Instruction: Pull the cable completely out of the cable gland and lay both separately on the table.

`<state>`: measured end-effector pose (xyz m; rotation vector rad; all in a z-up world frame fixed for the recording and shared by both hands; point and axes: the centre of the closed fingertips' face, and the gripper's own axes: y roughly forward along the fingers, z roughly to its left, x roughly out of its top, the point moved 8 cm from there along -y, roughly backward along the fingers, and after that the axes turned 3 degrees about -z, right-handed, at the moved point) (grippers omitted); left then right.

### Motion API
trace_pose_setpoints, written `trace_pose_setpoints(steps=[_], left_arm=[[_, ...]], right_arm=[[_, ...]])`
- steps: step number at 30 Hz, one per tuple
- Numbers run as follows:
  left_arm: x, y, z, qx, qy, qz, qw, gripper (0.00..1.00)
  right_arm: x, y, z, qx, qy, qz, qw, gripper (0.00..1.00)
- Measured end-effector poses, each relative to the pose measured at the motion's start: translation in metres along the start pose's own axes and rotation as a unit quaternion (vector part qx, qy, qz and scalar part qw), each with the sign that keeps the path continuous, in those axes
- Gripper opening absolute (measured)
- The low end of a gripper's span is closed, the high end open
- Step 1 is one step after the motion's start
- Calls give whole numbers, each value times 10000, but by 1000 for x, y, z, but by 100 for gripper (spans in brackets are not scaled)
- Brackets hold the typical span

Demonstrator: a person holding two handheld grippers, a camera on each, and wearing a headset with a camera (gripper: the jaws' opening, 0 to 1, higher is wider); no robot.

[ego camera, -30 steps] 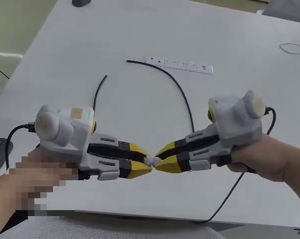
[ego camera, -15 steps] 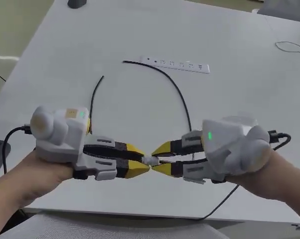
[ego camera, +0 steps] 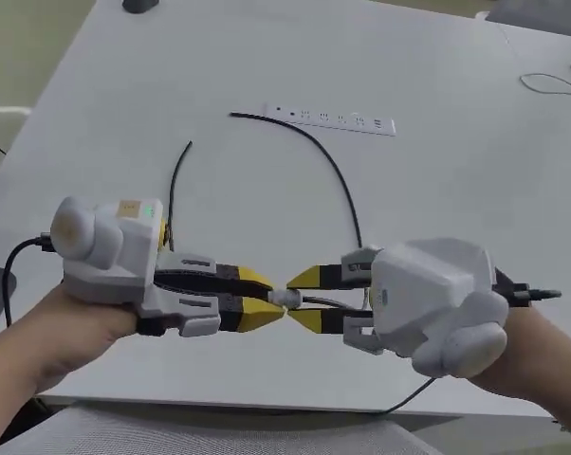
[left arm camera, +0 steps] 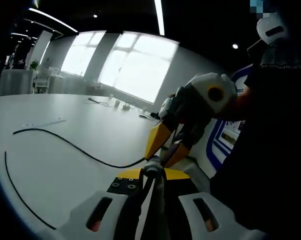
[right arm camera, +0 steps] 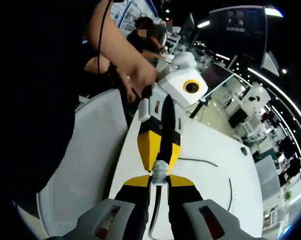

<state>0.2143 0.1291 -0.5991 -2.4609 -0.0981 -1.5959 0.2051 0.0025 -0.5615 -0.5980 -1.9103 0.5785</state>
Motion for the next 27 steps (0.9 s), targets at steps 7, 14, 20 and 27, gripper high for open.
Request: trace_pose_setpoints(steps=[7,14,20,27], left_arm=[[-1,0,-1,0,56,20,10000,15],[1,-1,-2,48,274,3,9996,15],[7,-3,0,117,648,37,9978,15],[11,-3,5,217,730,44,9971,15]], right_arm=[[0,0,-1,9,381,-52,9993,8],[1,-5,-3,-138,880,-118,9960,10],[-1,-20,-13,-586,1869,-290,9802,14],[-14,-23,-9,-1006,1892,207,9765,14]])
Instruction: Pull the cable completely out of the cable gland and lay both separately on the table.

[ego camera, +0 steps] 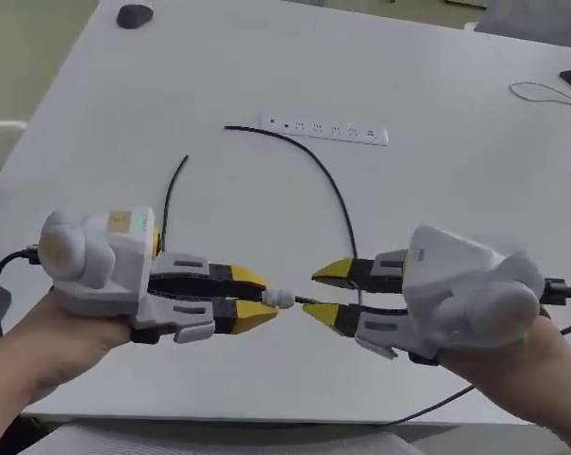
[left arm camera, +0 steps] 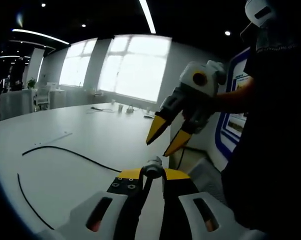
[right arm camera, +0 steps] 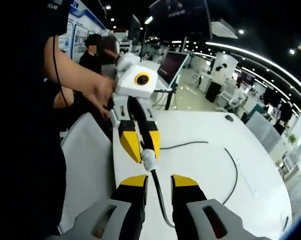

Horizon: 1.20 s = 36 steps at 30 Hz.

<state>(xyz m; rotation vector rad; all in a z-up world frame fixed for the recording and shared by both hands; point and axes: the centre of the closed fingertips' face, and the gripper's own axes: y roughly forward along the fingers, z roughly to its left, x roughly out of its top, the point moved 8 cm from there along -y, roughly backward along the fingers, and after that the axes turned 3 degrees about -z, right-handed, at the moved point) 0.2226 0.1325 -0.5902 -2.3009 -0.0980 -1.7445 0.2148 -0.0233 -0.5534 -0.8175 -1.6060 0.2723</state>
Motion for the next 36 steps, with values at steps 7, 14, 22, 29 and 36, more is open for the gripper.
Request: trace_pose_setpoints(steps=[7,14,22,29,36], left_arm=[[2,3,3,40,27,29,10000,15],[4,4,5,62,27,23,10000,15],[2,5,5,59,-13,24,10000,15],[2,4,5,82,14,30,10000,15],[3,5,6,130,71,-3,9999,15]], right_arm=[[-4,12,9,-472,-66,228,9986,12],[0,16,10,-747,-73,214,9969,7],[1,21,13,-772,-227,234,9965,2],[1,21,13,-782,-144,196,9966,1],[0,20,10,-811,-102,208,9964,0]])
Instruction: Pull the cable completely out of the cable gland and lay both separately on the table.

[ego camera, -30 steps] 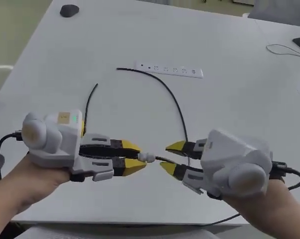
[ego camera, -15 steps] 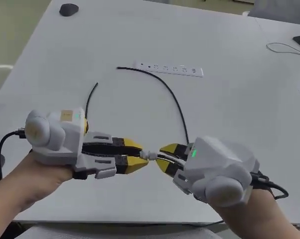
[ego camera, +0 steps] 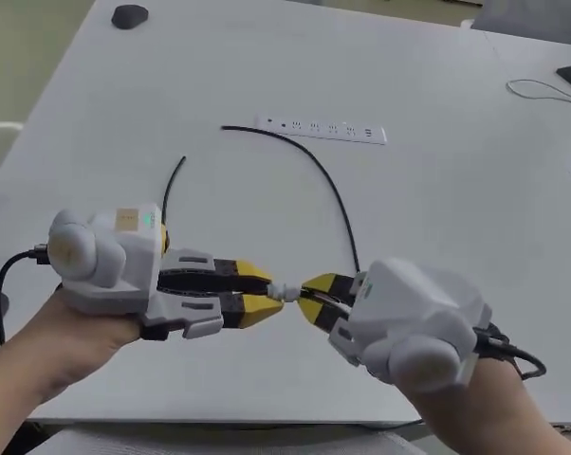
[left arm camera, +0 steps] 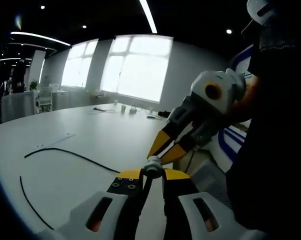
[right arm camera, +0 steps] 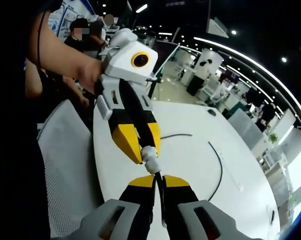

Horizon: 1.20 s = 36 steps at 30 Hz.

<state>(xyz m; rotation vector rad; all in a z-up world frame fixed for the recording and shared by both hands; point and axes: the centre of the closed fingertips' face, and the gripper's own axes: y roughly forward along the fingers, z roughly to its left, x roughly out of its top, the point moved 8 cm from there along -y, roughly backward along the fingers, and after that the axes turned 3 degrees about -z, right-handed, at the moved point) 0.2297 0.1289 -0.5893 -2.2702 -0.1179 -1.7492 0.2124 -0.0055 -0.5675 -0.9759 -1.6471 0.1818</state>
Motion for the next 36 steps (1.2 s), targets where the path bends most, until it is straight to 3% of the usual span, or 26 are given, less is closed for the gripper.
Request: trace_pose_setpoints(steps=[13,15,24,32,34,36], left_arm=[[4,-3,4,107,-69,-123,9998,15],[4,-3,4,129,-59,-113,9998,15],[3,-1,5,182,-80,-110,9997,15],[5,-4,5,223,-150,-183,9995,15],[5,-4,5,239,-249,-198,9992,15],[5,-4,4,241,-227,-200,9993,15]], right_arm=[[-6,0,-11,-81,368,-4,9993,0],[-9,0,-11,-95,640,1,9979,0],[-20,0,-14,-248,929,29,9954,0],[-39,-3,-22,-487,1447,166,9881,0],[-46,-2,-21,-478,1938,168,9797,0],[-50,-1,-23,-555,1823,218,9814,0]])
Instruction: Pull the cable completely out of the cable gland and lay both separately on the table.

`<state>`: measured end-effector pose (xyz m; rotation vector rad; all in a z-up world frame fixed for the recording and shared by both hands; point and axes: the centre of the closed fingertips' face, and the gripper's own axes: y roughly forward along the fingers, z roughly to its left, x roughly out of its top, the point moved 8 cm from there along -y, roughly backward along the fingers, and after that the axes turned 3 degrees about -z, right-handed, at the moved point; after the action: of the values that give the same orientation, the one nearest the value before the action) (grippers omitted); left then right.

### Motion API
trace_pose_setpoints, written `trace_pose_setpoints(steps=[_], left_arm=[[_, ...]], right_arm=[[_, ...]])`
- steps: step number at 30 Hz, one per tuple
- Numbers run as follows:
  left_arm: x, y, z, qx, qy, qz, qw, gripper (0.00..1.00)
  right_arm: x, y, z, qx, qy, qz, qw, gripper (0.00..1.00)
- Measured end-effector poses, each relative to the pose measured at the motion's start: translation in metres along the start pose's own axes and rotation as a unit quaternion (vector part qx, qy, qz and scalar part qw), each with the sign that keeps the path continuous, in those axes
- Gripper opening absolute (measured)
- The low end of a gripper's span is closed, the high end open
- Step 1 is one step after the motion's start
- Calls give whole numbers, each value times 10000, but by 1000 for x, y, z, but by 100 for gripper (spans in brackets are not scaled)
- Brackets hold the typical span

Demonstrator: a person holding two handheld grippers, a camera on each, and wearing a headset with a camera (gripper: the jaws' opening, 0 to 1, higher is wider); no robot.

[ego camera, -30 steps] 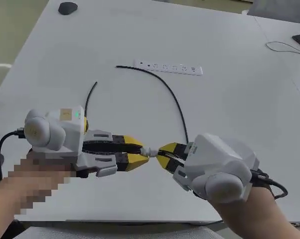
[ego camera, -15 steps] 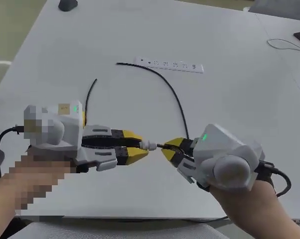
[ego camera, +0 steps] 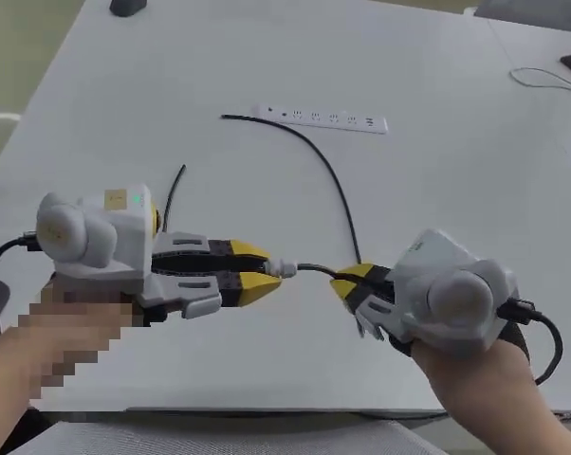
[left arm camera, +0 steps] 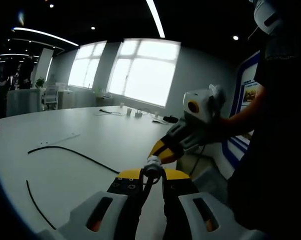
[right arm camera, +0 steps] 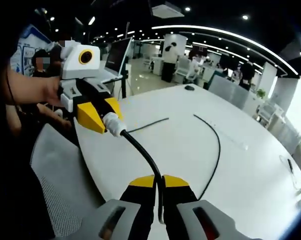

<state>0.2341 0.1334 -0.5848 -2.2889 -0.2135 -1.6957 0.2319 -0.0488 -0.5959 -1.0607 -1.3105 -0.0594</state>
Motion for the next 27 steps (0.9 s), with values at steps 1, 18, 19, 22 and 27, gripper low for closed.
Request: trace_pose_setpoints(steps=[1,18,19,22,27], left_arm=[[0,0,-1,-7,-19,3,10000,15],[-11,8,-7,-14,-50,134,9999,14],[-11,7,-7,-7,-71,102,9999,14],[-11,5,-7,-9,-104,113,9999,15],[-9,4,-5,18,-98,111,9999,15]], right_arm=[[-1,0,0,1,57,14,10000,0],[-20,6,4,-100,847,252,9960,0],[-20,4,4,-78,835,235,9962,0],[-19,0,6,2,614,176,9980,0],[-15,-7,6,46,509,123,9986,1]])
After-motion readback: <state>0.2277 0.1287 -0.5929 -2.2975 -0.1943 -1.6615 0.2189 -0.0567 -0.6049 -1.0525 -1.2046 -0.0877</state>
